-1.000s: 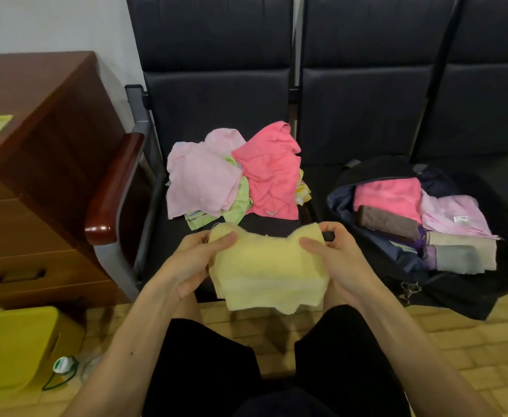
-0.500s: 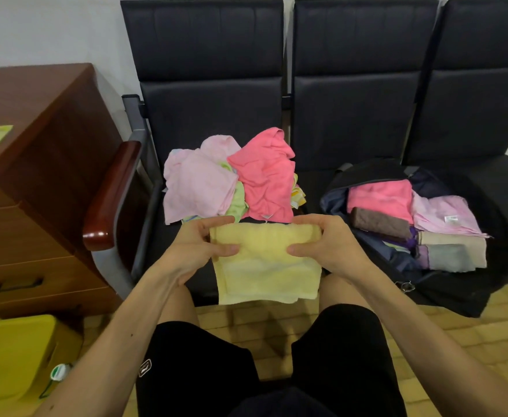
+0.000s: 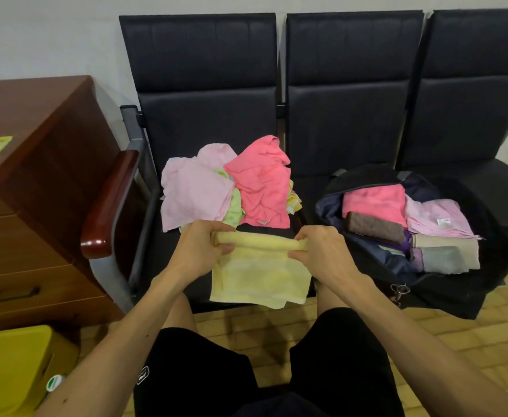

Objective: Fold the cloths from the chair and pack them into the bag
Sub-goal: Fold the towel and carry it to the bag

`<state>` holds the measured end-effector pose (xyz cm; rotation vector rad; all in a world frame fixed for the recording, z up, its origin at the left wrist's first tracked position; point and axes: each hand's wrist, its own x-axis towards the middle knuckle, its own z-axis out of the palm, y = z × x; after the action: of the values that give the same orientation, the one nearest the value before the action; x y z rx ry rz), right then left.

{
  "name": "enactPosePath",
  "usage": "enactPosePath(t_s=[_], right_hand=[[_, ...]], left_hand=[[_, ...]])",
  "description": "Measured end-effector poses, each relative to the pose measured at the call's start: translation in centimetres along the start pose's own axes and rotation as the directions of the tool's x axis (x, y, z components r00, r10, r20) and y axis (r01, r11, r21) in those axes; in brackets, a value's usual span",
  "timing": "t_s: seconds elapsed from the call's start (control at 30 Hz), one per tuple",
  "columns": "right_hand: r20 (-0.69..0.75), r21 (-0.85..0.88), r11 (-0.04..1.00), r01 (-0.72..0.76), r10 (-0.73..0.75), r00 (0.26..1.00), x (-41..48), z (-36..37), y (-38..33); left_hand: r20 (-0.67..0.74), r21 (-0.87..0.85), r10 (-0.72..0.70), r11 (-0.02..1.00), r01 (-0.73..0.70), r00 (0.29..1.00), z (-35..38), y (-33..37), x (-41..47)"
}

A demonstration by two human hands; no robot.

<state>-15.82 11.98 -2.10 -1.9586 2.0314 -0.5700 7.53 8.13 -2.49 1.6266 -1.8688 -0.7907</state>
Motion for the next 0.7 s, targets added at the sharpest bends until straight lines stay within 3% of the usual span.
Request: enactPosePath(t_s=[0.37,0.47,0.53,0.6,0.7], right_hand=[[0.025,0.087,0.996,-0.019,0.017,1.000,-0.2,1.6,1.5],[0.009,0.291,0.956,-0.043,0.042,0.999,-0.2,1.7,2.0],[0.055,0.587,0.802,-0.108,0.093,0.994,-0.7,1.5,2.1],[0.134,0.852,0.491,-0.180,0.128,0.983,-1.5,1.9,2.0],[0.291,0.897,0.287,-0.335,0.187,0.938,-2.9,4.1,1.6]], left_hand=[[-0.032,0.112,0.099,0.989,-0.095,0.995,-0.7,0.9,0.3],[-0.021,0.048,0.145,0.988,-0.144,0.989,-1.5,1.3,0.7],[-0.020,-0.055,0.155,0.986,-0.156,0.988,-2.1,1.7,0.9],[-0.010,-0.168,0.160,0.973,-0.159,0.987,-2.9,2.4,0.8],[0.019,-0.387,0.168,0.910,-0.148,0.986,-3.7,3.5,0.7]])
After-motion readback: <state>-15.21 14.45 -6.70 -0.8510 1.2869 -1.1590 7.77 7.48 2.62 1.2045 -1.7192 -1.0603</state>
